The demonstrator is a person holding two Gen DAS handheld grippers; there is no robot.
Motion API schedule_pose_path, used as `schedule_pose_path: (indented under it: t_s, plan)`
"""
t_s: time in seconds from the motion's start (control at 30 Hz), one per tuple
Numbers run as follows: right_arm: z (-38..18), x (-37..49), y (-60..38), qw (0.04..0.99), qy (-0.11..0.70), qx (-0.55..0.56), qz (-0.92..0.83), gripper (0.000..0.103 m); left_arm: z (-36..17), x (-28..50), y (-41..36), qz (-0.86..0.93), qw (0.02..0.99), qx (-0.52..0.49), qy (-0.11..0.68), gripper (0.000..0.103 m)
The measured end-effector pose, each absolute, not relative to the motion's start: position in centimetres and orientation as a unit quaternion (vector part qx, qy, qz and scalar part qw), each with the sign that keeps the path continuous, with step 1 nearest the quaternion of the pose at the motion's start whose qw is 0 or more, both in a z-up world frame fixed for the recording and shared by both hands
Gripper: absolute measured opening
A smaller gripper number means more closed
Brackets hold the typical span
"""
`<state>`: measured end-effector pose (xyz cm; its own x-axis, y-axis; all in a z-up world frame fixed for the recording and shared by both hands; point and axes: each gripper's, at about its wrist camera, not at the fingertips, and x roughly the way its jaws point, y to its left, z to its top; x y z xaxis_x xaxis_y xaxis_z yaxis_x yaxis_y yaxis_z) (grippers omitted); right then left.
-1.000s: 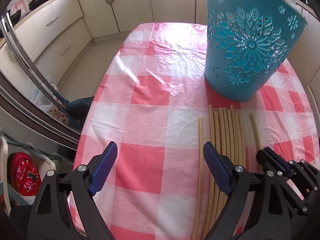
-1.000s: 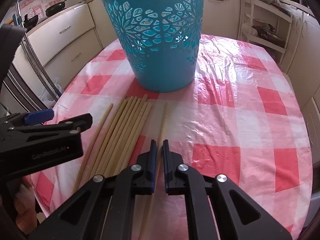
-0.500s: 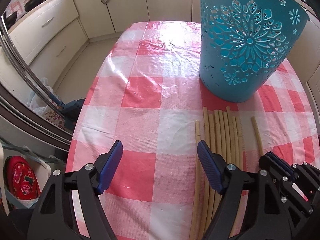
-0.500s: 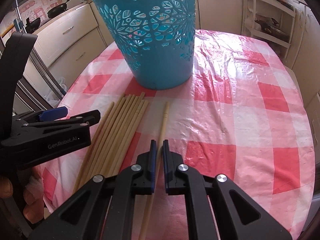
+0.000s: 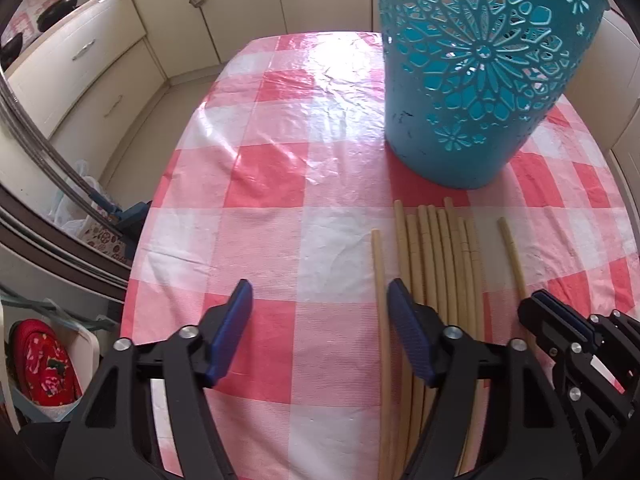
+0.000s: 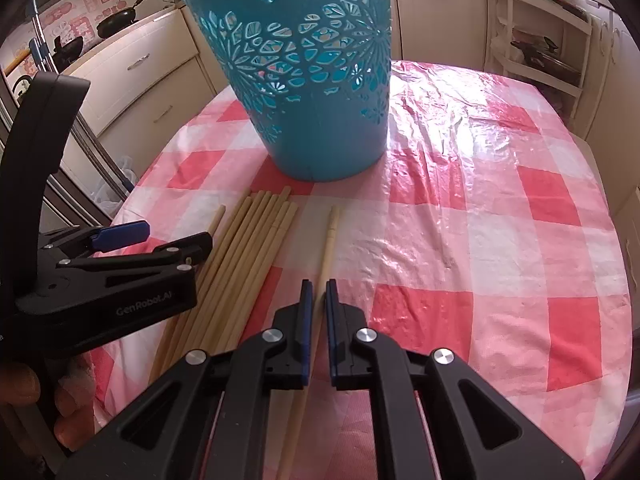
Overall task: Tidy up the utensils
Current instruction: 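Lower the left tool onto one bamboo chopstick and close its fingers, then lift the chopstick with the left tool and drop it into the teal basket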
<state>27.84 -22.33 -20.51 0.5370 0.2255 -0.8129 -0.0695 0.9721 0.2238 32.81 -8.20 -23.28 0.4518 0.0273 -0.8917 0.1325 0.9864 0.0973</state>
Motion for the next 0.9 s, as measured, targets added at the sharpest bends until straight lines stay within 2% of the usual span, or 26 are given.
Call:
schedule_pose_path:
  t_s: [0.03, 0.1, 0.13, 0.17, 0.3, 0.4, 0.63, 0.8, 0.9]
  plan:
    - [-20.5, 27.9, -22.4, 0.873, 0.474, 0.083, 0.085, 0.007, -23.2, 32.7, -8.3, -0.042, 0.848, 0.072, 0.523, 0.051]
    - [-20.5, 28.0, -22.4, 0.873, 0.472, 0.081, 0.087, 0.007, -23.0, 32.5, -8.7, -0.067, 0.847, 0.065, 0.524, 0.024]
    - [-20.6, 28.0, -22.4, 0.874, 0.472, 0.079, 0.089, 0.007, -22.9, 32.5, -9.0, -0.076, 0.845, 0.068, 0.525, 0.018]
    - [-20.6, 28.0, -22.3, 0.874, 0.471, 0.079, 0.090, 0.007, -22.9, 32.4, -9.2, -0.082, 0.843, 0.073, 0.527, 0.006]
    - [-20.6, 28.1, -22.5, 0.873, 0.471, 0.084, 0.094, 0.007, -21.7, 32.1, -8.7, -0.100, 0.837, 0.057, 0.536, 0.004]
    - [-20.6, 28.1, -22.6, 0.873, 0.470, 0.088, 0.095, 0.007, -17.2, 32.1, -6.8, -0.100, 0.858, 0.023, 0.504, 0.004]
    - [-20.8, 28.0, -22.9, 0.872, 0.469, 0.101, 0.097, 0.007, -2.9, 33.5, -4.8, -0.154, 0.917, -0.073, 0.360, 0.004]
    - [-20.8, 28.1, -23.1, 0.872, 0.467, 0.108, 0.100, 0.007, 1.8, 36.1, -8.2, -0.166, 0.944, -0.097, 0.269, 0.004]
    - [-20.9, 28.0, -23.2, 0.873, 0.465, 0.111, 0.102, 0.007, 2.3, 38.3, -9.9, -0.157, 0.951, -0.110, 0.244, 0.004]
